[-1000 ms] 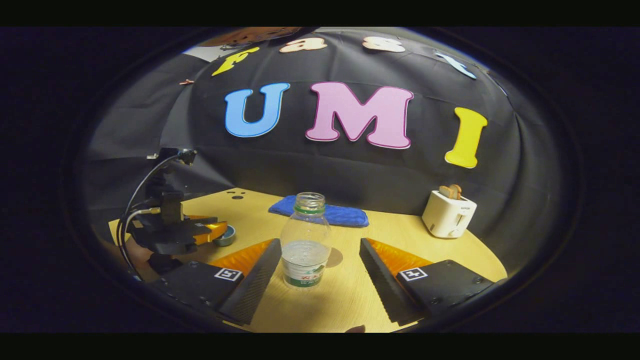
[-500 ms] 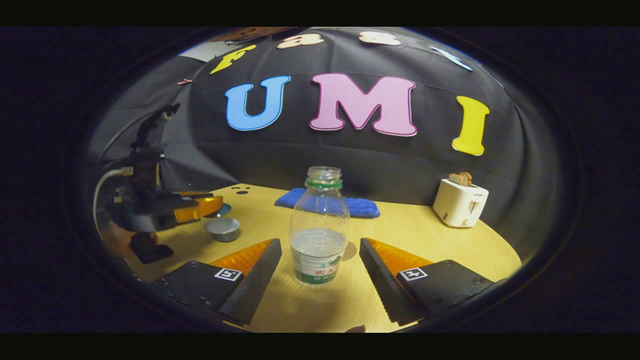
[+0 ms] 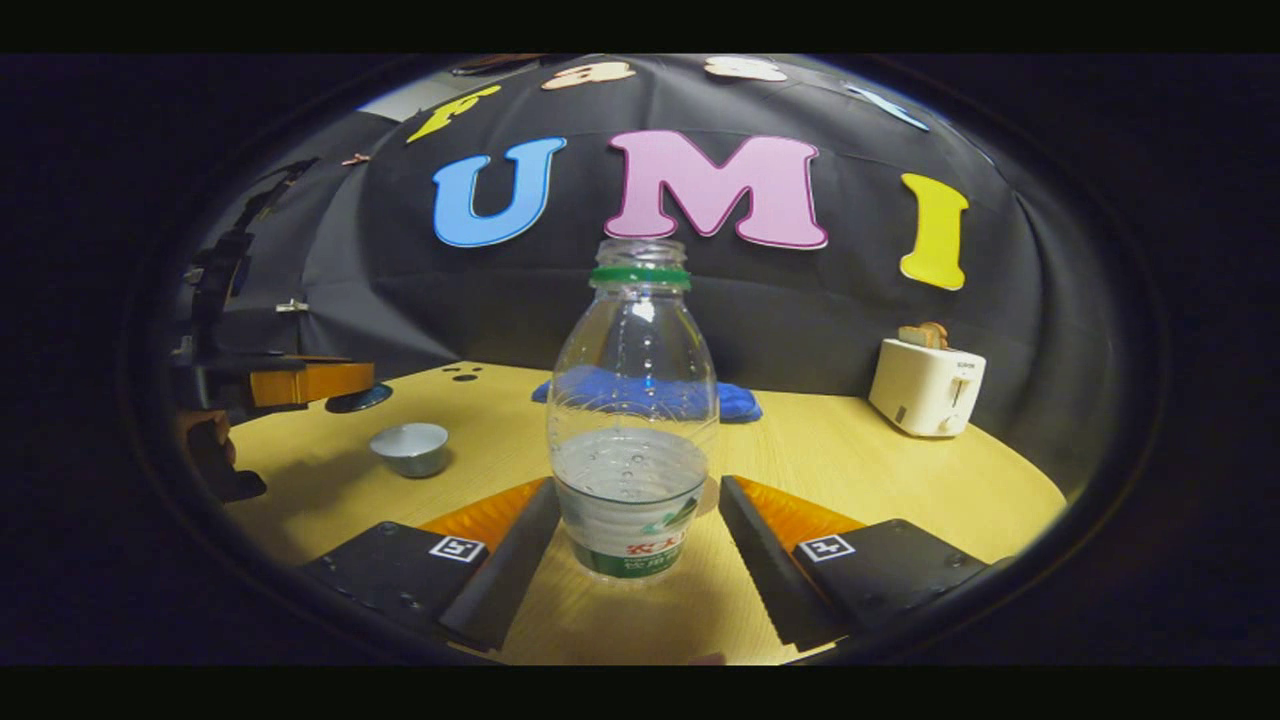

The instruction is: Open the teacup lid with one hand, grasp the water bottle and pour water into the teacup with the other hand; after pouring, place the water bottle on the coaster and then close the teacup lid.

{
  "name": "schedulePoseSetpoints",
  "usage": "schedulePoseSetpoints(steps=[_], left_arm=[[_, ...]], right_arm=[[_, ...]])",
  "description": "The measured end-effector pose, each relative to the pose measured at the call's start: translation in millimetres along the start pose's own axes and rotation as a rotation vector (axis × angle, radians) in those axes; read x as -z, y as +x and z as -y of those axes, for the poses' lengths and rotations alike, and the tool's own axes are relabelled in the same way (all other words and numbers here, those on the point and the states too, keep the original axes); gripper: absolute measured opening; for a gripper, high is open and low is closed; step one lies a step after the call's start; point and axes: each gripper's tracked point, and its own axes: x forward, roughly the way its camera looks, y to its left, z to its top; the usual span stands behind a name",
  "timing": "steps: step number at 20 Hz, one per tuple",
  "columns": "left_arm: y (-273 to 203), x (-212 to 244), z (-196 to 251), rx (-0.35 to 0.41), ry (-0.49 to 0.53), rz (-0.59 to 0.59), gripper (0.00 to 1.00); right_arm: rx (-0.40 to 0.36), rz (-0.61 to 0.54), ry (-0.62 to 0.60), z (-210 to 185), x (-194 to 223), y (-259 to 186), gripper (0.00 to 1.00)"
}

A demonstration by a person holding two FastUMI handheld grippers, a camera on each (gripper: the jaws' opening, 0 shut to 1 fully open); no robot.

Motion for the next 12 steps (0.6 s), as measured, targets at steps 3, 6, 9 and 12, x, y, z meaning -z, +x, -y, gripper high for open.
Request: schedulePoseSetpoints(steps=[3,6,9,12], left_arm=[[0,2,-2,-0.005,0.007,-0.001,0.27],[-1,4,-6,-0.013,0.010,-0.006,0.27],[-3,3,-13,-0.025,0.018,-0.007,0.27],[-8,2,-23,-0.047,0.013,-0.005,0.27]], right_arm=[[0.012,0.014,-0.005,-2,1,11,0.88],[0.015,0.028,-0.006,-2,-2,12,0.79],[0.016,0.034,-0.031,-2,-20,16,0.78],[0.014,0.048,-0.192,-4,-42,25,0.78]])
